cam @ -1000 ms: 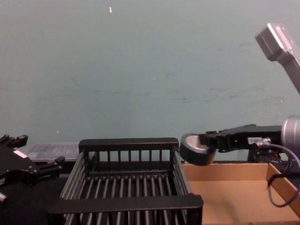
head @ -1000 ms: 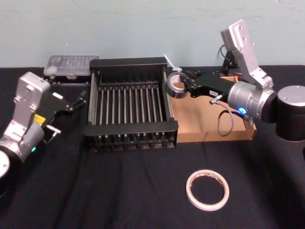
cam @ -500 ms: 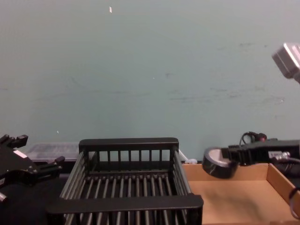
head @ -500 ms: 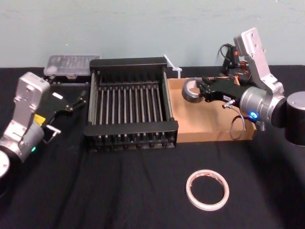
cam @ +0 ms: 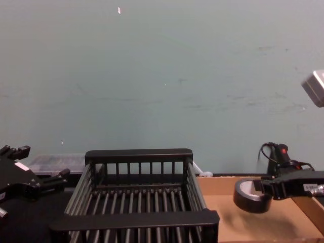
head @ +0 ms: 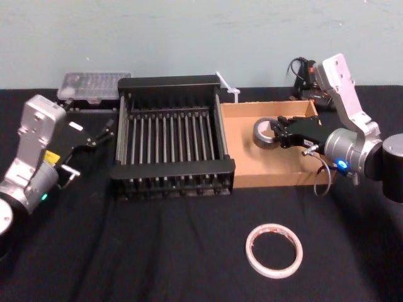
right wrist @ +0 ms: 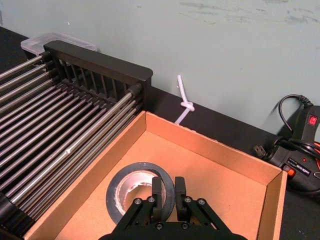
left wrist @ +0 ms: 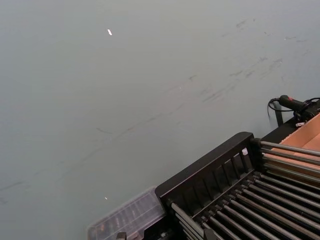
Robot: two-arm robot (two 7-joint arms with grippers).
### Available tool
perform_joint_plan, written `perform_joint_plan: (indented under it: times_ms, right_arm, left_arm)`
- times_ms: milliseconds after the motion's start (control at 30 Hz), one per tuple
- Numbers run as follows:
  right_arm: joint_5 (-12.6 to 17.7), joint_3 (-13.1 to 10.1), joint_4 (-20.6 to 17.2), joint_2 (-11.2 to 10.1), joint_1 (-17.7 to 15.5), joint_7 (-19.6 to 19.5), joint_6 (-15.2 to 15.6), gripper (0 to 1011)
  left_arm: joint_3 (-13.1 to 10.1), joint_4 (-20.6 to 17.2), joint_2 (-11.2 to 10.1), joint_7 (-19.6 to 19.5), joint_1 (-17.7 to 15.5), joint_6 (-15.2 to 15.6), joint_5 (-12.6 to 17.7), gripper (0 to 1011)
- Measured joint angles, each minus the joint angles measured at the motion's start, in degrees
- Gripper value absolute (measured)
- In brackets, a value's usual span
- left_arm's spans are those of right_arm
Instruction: Pick up the white tape and place it into the black box , Pick up the silver tape and place it into the brown box.
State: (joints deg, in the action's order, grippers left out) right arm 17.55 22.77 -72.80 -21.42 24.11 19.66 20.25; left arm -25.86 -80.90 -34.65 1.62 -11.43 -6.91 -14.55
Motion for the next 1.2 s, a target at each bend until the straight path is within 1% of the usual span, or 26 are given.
perform_joint_plan:
  times_ms: [400,467,500,533,600,700,767,800,867,900,1000,1067,1133,1200]
  right_arm:
    - [0.1,0.1,0.0,0.0,0.1,0.1,0.0,158]
    - [0.1,0.1,-0.1,0.0,0.1,0.1,0.0,179]
    - [0.2,0.1,-0.1,0.0,0.1,0.1,0.0,216]
    - [0.2,0.1,-0.1,0.0,0.1,0.1,0.0,227]
    - [0.2,0.1,-0.1,0.0,0.1,0.1,0.0,309]
    - [0.2,0.1,-0.1,0.0,0.1,0.1,0.0,365]
    - [0.2,0.1,-0.1,0.0,0.2,0.1,0.0,470]
    - [0.2,0.1,-0.1,0.0,0.2,0.1,0.0,490]
    - [0.3,0.1,-0.1,0.0,0.2,0.1,0.0,567]
    - [0.3,0.1,-0.1,0.0,0.2,0.1,0.0,567]
    - [0.3,0.1,-0.1,0.0,0.2,0.1,0.0,691]
    - [0.3,0.1,-0.1,0.0,0.2,0.1,0.1,730]
    - [0.3,0.1,-0.1,0.0,0.2,0.1,0.1,807]
    - [0.3,0.1,-0.1,0.0,0.2,0.1,0.1,863]
  left_arm:
    - [0.0,0.0,0.0,0.0,0.0,0.0,0.0,1001]
    - [0.0,0.0,0.0,0.0,0.0,0.0,0.0,1001]
    - [0.0,0.0,0.0,0.0,0.0,0.0,0.0,1001]
    - [0.0,0.0,0.0,0.0,0.0,0.0,0.0,1001]
    - [0.0,0.0,0.0,0.0,0.0,0.0,0.0,1001]
    - [0.0,0.0,0.0,0.0,0.0,0.0,0.0,1001]
    - [0.0,0.0,0.0,0.0,0.0,0.0,0.0,1001]
    - [0.0,0.0,0.0,0.0,0.0,0.0,0.0,1001]
    - [0.0,0.0,0.0,0.0,0.0,0.0,0.0,1001]
    - [0.0,0.0,0.0,0.0,0.0,0.0,0.0,1001]
    - [0.0,0.0,0.0,0.0,0.0,0.0,0.0,1001]
    - [0.0,0.0,0.0,0.0,0.0,0.0,0.0,1001]
    - [0.0,0.0,0.0,0.0,0.0,0.0,0.0,1002]
    - [0.0,0.0,0.0,0.0,0.0,0.0,0.0,1001]
